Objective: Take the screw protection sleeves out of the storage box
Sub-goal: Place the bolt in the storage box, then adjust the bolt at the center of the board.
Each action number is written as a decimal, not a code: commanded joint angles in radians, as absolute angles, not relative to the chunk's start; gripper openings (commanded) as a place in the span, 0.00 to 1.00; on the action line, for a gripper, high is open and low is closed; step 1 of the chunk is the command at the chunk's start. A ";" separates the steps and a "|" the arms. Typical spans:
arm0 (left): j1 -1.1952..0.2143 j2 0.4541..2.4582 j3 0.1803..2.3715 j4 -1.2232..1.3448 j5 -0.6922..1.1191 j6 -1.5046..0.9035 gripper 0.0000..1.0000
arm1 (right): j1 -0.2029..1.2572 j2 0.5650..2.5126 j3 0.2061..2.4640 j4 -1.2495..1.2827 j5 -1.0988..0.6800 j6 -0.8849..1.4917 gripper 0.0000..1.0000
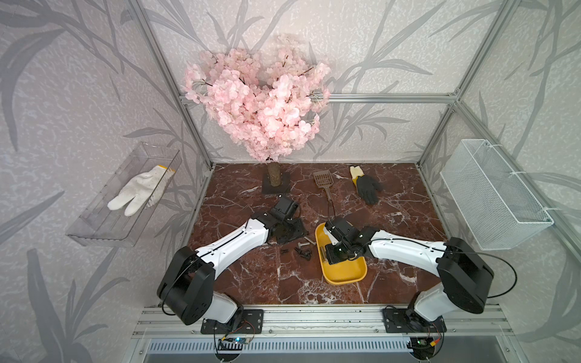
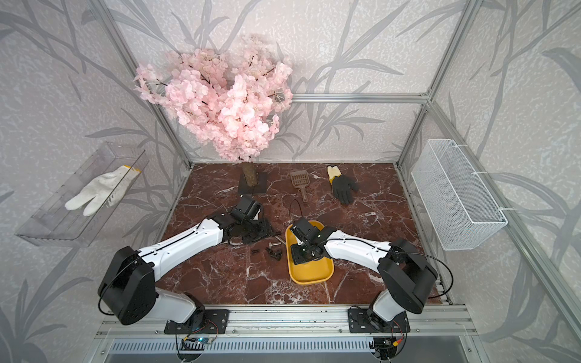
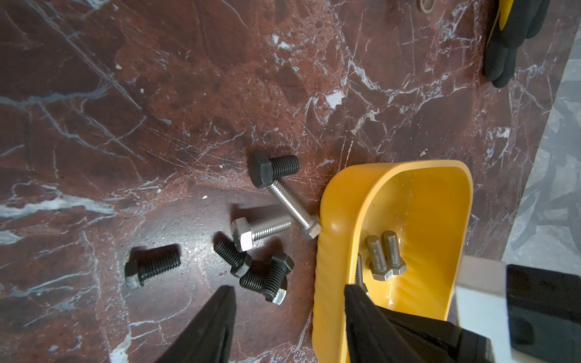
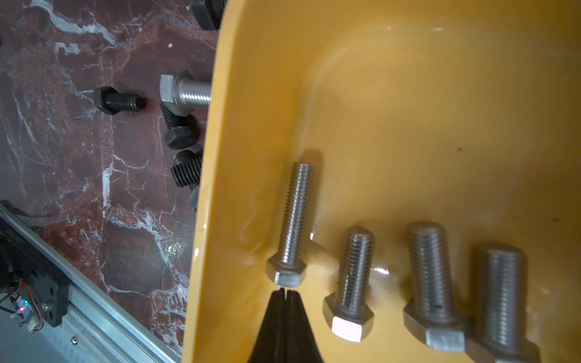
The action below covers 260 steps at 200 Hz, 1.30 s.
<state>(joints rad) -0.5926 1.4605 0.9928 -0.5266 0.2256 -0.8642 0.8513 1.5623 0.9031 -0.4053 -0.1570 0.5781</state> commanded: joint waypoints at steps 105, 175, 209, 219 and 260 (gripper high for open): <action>-0.616 1.549 1.095 -0.663 0.197 -0.665 0.47 | 0.834 1.386 0.893 -0.461 -0.067 0.581 0.20; -0.678 1.730 1.234 -0.796 0.057 -0.289 0.29 | 0.813 1.368 0.874 -0.471 -0.073 0.581 0.19; -0.687 1.816 1.274 -0.808 0.054 -0.227 0.29 | 0.808 1.367 0.876 -0.479 -0.069 0.577 0.19; -0.690 1.831 1.281 -0.804 0.055 -0.216 0.30 | 0.806 1.368 0.876 -0.477 -0.071 0.575 0.19; -0.692 1.886 1.316 -0.809 0.040 -0.185 0.32 | 0.803 1.373 0.879 -0.474 -0.080 0.571 0.20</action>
<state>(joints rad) -0.6865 1.8599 1.2774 -0.7837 0.0635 -0.2359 0.8070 1.3735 0.8814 -0.4549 -0.0864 0.5766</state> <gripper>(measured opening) 0.309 0.195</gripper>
